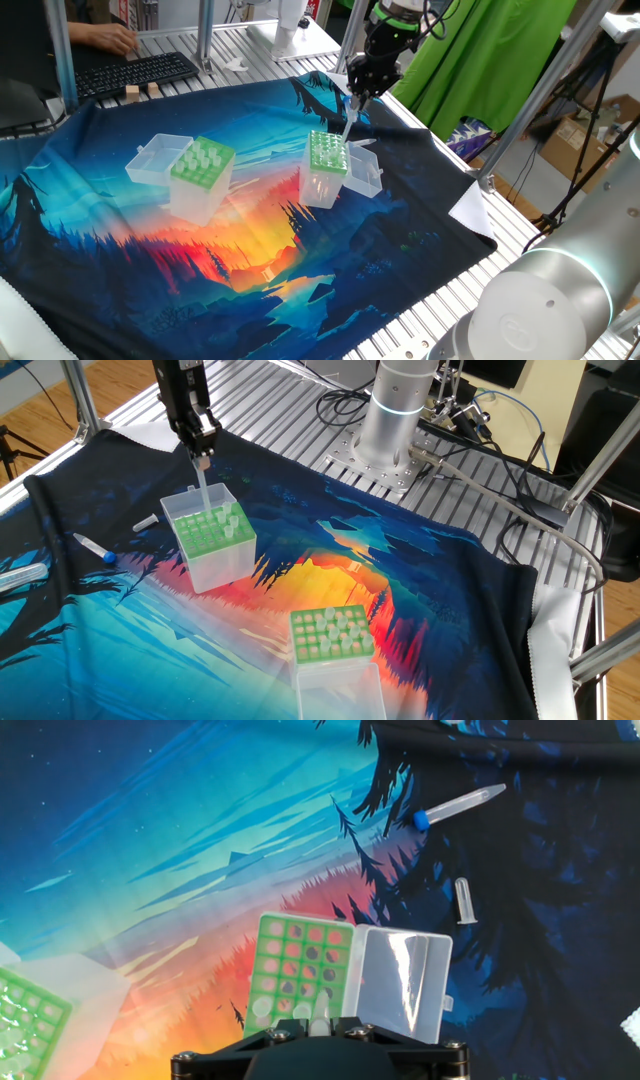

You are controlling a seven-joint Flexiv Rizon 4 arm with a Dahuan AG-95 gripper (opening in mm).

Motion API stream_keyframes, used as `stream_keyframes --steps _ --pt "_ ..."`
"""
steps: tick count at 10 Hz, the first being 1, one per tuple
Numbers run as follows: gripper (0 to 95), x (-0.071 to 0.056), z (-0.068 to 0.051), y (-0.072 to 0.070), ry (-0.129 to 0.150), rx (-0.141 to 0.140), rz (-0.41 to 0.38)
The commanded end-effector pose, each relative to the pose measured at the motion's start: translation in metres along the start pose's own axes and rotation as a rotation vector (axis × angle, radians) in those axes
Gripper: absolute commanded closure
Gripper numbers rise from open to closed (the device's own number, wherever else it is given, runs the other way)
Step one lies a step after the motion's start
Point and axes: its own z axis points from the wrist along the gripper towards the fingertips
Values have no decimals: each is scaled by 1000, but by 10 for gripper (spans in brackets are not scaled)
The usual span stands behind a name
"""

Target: Transfer all large pipette tips from one holder to another

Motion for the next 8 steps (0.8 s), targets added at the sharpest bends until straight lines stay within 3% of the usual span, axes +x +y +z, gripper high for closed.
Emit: stream_keyframes --steps 1,5,6,8 --pt "950 0 7 1 -11 0 -2" --pt "950 0 20 3 -9 7 23" --pt "760 0 21 3 -9 8 25" --pt "760 -1 24 3 -10 9 28"
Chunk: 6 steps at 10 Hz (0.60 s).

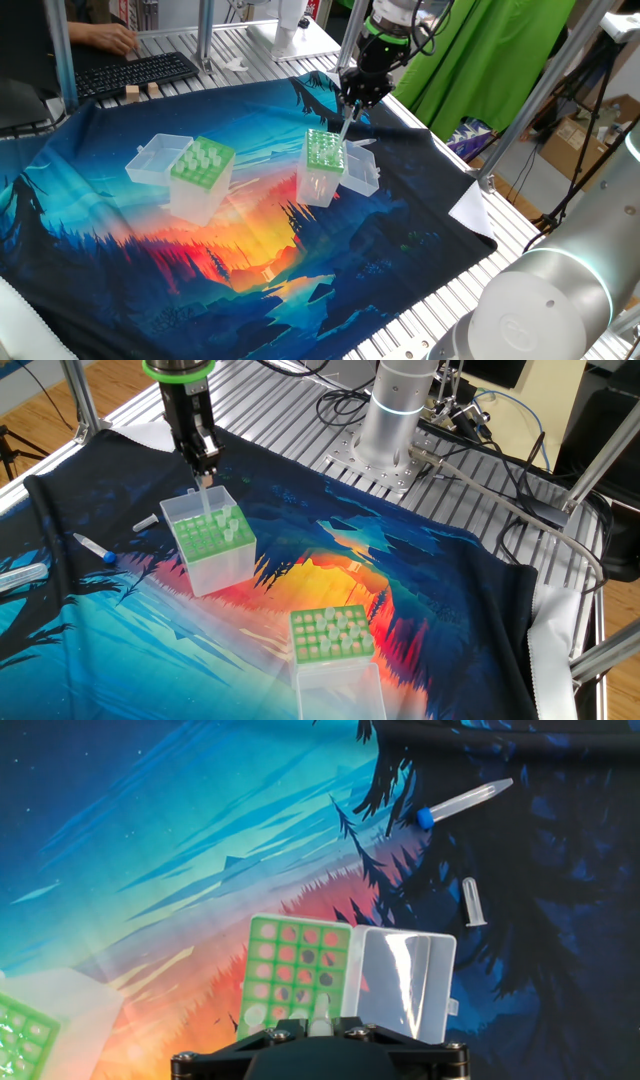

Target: Transfer all large pipette tips from one holder to another

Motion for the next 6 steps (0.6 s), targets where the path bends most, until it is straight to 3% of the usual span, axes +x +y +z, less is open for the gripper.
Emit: stream_keyframes --steps 1,2,3,5,6 --pt "760 0 1 0 -3 1 3" --pt "760 0 1 0 -2 1 5" --pt "950 1 1 2 1 -2 20" --pt "950 8 -3 13 8 -3 65" --pt "950 17 -7 26 16 -5 102"
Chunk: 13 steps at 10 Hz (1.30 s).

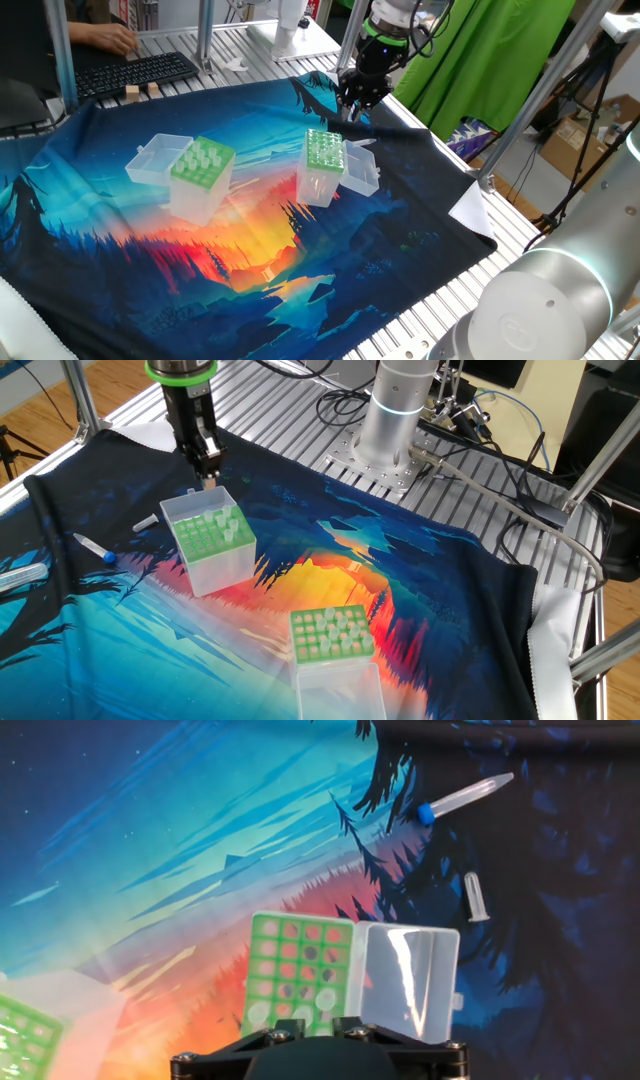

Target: Transfer all large pipette tips from one holder to another

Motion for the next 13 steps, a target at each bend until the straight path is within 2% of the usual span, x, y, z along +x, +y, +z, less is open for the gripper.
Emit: stream_keyframes --steps 1,5,10,13 --pt "950 17 -6 19 12 -1 61" --pt "950 37 1 48 16 -11 103" --pt "950 39 7 84 9 -1 137" --pt "950 40 17 103 3 8 160"
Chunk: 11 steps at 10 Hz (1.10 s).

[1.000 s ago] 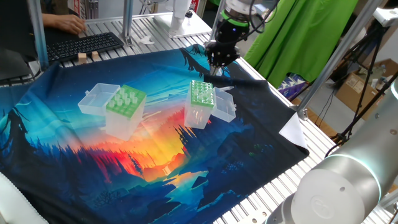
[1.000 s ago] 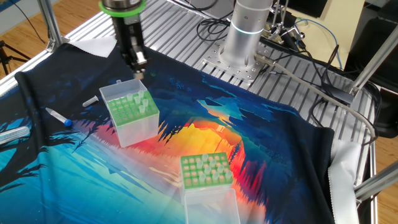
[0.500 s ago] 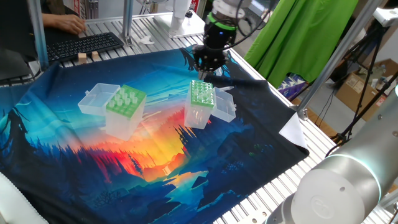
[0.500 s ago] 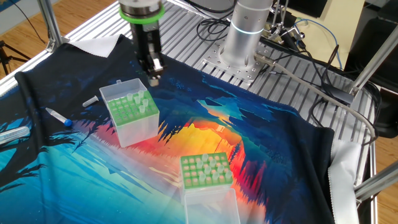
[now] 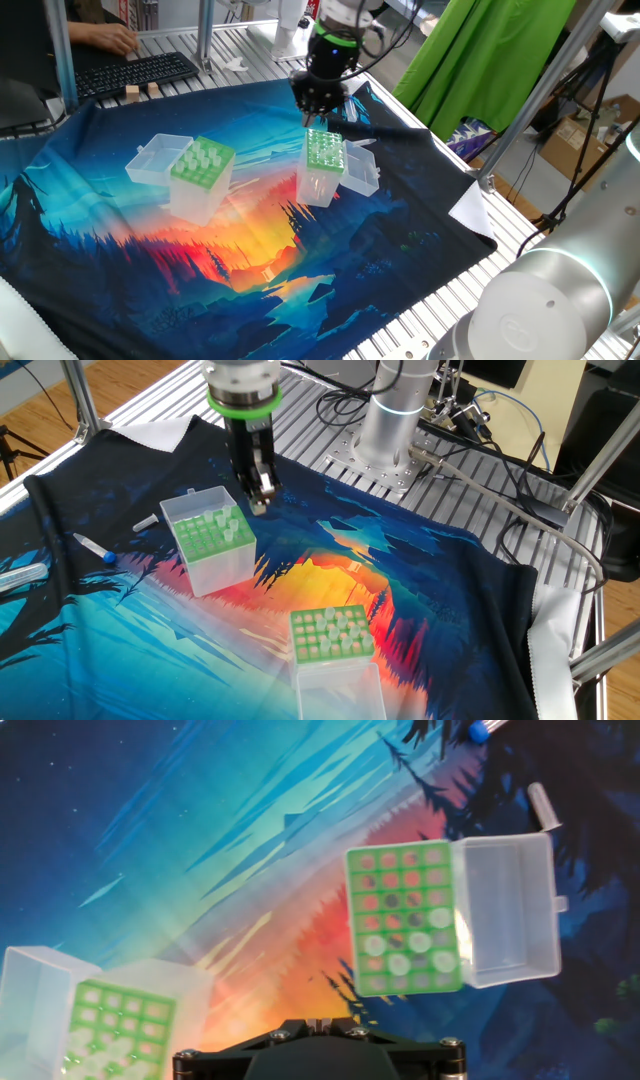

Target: Transfer all large pipette tips from one holder to another

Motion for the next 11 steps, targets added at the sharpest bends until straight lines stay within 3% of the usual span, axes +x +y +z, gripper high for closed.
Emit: stream_keyframes --steps 1,3,4,7,10,11 --pt "950 2 4 6 -8 9 4" --pt "950 1 8 11 -9 10 4" --pt "950 2 10 15 -19 31 1" --pt "950 2 8 16 -21 35 -6" --pt "950 2 8 16 -64 75 -5" --pt "950 2 8 16 -61 72 -10"
